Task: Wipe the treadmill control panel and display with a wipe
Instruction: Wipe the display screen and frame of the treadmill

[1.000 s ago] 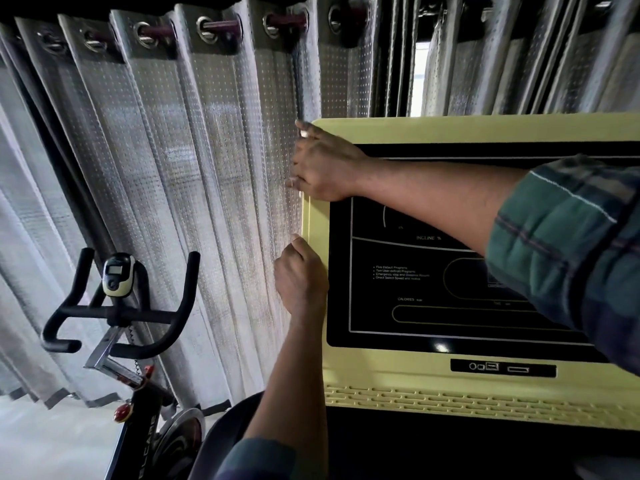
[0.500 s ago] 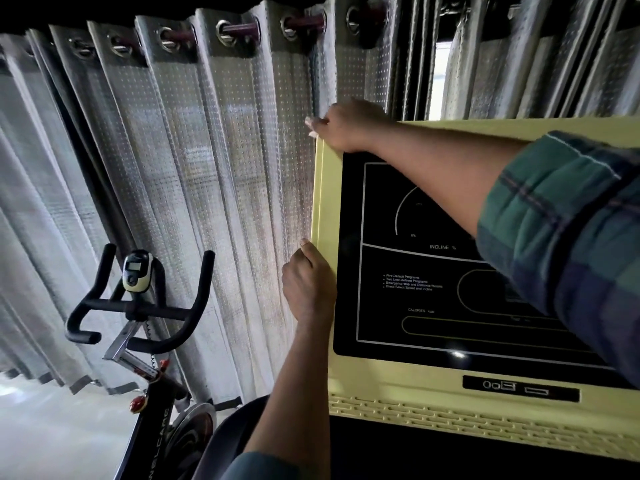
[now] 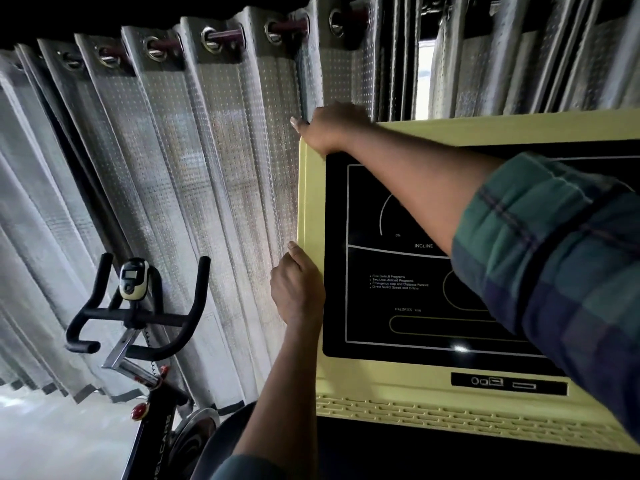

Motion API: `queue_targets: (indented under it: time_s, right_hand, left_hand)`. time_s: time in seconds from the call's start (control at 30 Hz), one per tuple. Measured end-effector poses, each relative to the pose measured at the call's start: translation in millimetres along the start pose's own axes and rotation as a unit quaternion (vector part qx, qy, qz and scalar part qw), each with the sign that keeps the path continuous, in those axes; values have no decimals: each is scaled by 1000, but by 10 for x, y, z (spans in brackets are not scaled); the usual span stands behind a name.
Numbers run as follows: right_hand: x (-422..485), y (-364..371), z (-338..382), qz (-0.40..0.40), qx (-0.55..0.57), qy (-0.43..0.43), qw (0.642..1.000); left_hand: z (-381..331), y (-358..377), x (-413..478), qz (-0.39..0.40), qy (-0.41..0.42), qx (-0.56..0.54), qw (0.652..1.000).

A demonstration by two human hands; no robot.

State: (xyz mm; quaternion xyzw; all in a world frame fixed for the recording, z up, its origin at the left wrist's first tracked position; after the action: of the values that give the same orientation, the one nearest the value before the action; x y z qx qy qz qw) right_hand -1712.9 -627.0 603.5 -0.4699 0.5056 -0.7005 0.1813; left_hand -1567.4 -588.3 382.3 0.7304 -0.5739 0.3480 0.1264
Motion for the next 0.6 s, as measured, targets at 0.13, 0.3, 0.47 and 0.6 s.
queue_targets:
  time_s: [0.13, 0.3, 0.47, 0.6]
  right_hand:
    - [-60, 23, 80, -57, -22, 16, 998]
    - [-56, 5, -131, 4, 44, -102, 994]
    - [-82, -32, -333, -59, -38, -14, 997]
    - [-107, -7, -497, 10, -10, -37, 999]
  left_hand:
    - [8, 12, 11, -7, 12, 6, 1000]
    - [-2, 7, 11, -3, 7, 10, 1000]
    - [-15, -16, 6, -9, 8, 15, 1000]
    - [-31, -8, -1, 1, 7, 12, 1000]
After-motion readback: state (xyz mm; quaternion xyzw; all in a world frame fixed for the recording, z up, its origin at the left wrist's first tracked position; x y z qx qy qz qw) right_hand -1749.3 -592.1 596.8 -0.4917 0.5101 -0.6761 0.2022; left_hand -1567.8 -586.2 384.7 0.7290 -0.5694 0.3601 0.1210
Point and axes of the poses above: each hand's wrist, its own x-axis towards the middle knuckle, its own y-axis out of the palm, z = x × y, the point moved 7 cm from there along x, towards the middle knuckle, and after that the axes turned 14 degrees about y, right-handed, at the moved point
